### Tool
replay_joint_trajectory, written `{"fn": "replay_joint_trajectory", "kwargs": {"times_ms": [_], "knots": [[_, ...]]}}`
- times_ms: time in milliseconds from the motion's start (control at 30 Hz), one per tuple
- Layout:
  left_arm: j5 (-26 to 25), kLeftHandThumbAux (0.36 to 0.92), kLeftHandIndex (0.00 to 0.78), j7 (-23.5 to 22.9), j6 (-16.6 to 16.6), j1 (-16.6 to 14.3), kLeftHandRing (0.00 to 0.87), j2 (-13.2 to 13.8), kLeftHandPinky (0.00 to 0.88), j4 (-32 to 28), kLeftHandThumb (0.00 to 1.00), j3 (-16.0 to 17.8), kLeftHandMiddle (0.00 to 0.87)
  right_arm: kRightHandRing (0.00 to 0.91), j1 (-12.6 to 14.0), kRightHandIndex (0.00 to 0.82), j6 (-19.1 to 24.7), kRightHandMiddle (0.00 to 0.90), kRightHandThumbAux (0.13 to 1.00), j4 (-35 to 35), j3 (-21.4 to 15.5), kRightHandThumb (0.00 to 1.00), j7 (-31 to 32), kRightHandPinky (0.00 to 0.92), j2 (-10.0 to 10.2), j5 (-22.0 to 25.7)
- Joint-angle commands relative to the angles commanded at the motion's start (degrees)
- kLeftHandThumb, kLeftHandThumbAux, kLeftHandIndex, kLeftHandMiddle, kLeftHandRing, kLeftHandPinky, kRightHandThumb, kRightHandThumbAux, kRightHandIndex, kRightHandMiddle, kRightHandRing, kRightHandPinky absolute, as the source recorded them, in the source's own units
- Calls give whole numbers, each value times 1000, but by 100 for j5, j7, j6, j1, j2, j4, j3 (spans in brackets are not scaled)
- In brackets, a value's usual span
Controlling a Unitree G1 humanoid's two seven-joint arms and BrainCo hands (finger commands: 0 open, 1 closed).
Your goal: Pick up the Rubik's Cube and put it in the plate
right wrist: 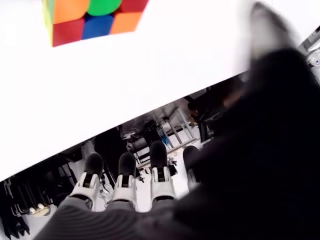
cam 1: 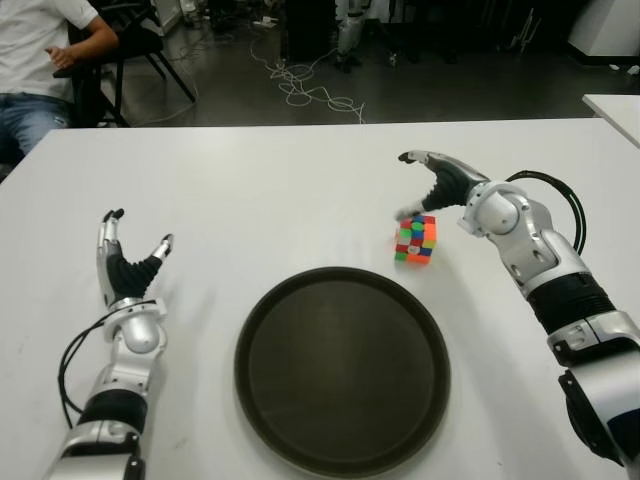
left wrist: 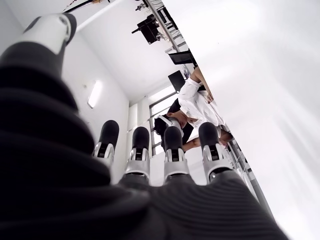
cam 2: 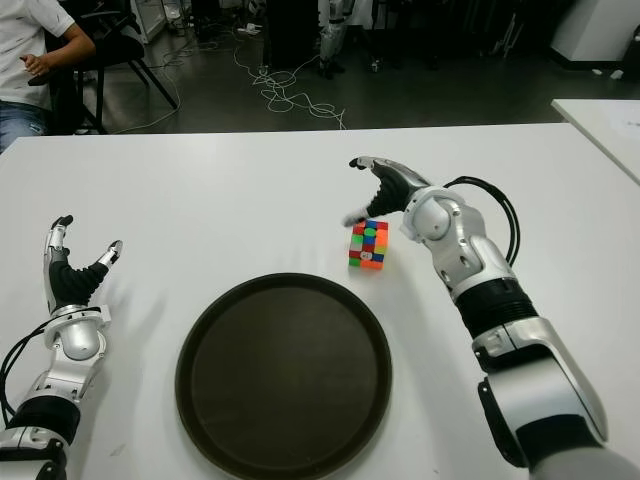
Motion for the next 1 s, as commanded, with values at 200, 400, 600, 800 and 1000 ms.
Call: {"fn": "replay_joint_trajectory", "kwargs": {"times_ms": [200, 400, 600, 800, 1000], "knots": [[-39, 695, 8, -28, -40, 15, 1, -17, 29, -26, 0, 31, 3, 0, -77, 0, -144, 0, 551, 413, -340, 0, -40, 0, 156, 491], [-30, 690, 5, -25, 5, 32, 0, -21, 20, -66, 0, 28, 1, 0, -132, 0, -29, 0, 490, 523, -491, 0, 137, 0, 219, 800], [-4, 687, 9, 3, 29, 34, 0, -27, 19, -72, 0, 15, 8, 0, -195, 0, 125, 0, 473, 592, -585, 0, 408, 0, 233, 1063], [6, 674, 7, 9, 46, 32, 0, -19, 27, -53, 0, 16, 15, 0, -204, 0, 255, 0, 477, 557, -537, 0, 490, 0, 196, 1029], [15, 676, 14, 26, 23, 16, 16, -7, 33, -13, 0, 17, 31, 0, -157, 0, 245, 0, 484, 458, -472, 0, 415, 0, 165, 896]]}}
